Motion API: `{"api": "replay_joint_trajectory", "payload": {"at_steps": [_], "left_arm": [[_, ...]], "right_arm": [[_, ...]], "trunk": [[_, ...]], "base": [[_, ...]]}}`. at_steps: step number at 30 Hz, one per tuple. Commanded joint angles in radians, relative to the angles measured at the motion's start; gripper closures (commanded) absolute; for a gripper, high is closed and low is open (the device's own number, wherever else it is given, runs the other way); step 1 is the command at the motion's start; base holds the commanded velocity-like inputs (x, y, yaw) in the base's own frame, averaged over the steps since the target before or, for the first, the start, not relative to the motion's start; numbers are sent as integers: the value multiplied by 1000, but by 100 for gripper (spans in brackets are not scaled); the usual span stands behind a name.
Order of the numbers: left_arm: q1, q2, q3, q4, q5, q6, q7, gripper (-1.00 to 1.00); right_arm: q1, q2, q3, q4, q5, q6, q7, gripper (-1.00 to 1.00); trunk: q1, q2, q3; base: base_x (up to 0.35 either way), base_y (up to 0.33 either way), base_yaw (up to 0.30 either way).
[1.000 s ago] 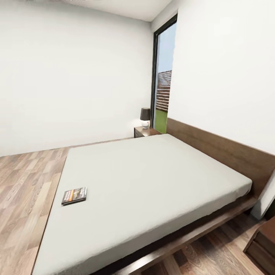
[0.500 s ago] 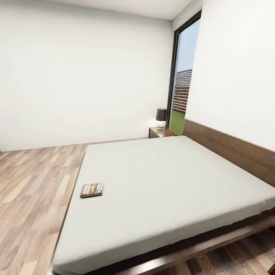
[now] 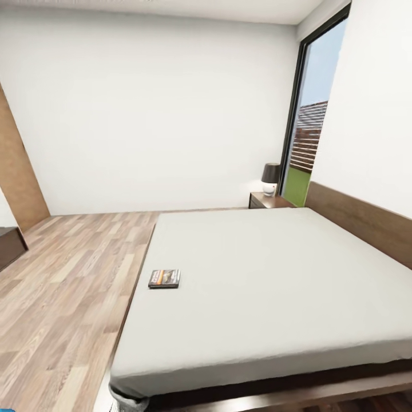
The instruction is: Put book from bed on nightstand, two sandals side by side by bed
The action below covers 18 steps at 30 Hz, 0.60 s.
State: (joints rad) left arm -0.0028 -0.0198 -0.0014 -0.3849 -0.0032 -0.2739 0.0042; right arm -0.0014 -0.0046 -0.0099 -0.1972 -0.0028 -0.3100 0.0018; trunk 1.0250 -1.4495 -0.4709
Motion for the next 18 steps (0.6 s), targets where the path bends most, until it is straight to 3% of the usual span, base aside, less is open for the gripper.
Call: {"api": "replay_joint_trajectory", "payload": {"at_steps": [1,18], "left_arm": [[0,0,0,0,0,-2,0,-100],[0,0,0,0,0,-2,0,-100]], "right_arm": [[0,0,-1,0,0,-3,0,-100],[0,0,-1,1,0,-3,0,-100]], "trunk": [[0,0,-1],[0,0,-1]], "base": [[0,0,298],[0,0,298]]}}
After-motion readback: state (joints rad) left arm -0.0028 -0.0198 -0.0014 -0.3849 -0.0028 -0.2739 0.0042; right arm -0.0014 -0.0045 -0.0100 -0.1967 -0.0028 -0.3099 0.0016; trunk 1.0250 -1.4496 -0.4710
